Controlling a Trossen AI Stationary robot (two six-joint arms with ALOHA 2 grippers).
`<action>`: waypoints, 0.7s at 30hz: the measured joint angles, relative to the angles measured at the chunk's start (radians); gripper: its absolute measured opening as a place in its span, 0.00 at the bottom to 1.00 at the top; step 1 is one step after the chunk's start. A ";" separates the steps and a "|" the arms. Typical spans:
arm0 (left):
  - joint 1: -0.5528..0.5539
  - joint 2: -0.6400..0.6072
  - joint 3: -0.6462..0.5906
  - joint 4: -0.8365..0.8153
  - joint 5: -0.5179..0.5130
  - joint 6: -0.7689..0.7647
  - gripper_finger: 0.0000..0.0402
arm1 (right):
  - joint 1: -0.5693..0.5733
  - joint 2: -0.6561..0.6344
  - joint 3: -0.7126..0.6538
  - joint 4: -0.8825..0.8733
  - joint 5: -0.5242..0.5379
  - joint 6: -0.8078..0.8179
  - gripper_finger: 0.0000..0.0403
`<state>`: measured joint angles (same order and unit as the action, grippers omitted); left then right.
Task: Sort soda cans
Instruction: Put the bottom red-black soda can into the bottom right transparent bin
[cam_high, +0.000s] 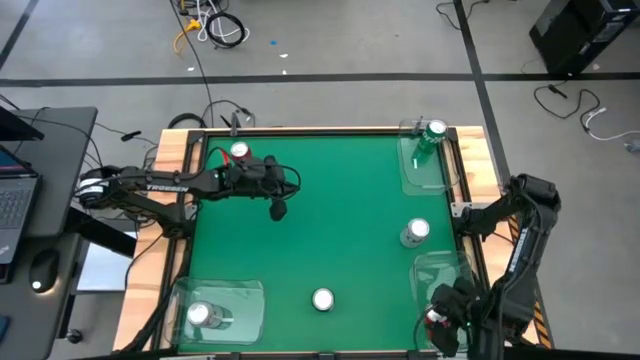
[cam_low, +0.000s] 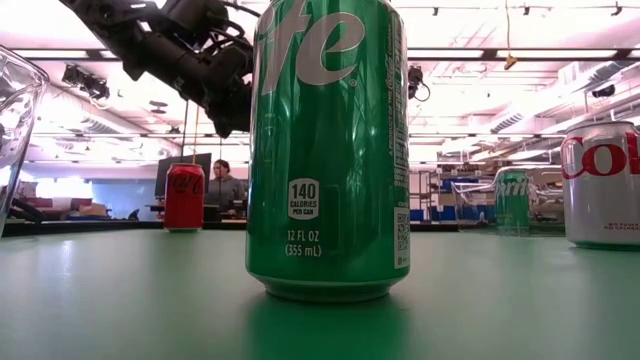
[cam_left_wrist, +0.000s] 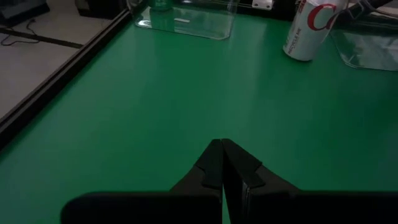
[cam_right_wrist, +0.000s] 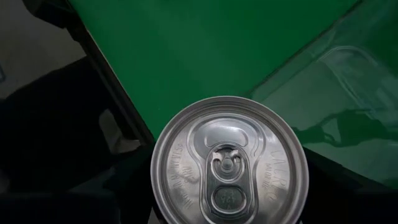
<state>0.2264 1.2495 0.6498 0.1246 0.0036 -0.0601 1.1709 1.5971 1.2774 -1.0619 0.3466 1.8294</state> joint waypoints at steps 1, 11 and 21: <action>-0.004 0.000 0.000 0.000 -0.004 0.000 0.00 | 0.000 0.010 0.000 0.004 0.000 0.001 0.73; -0.031 0.000 0.000 -0.017 -0.012 0.000 0.00 | 0.001 0.109 0.002 0.022 -0.053 0.004 0.76; -0.047 0.000 0.000 -0.024 -0.037 -0.002 0.00 | 0.001 0.130 0.000 0.029 -0.151 -0.016 0.87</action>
<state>0.1799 1.2491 0.6498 0.1006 -0.0334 -0.0617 1.1721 1.7268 1.2774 -1.0328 0.1957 1.8133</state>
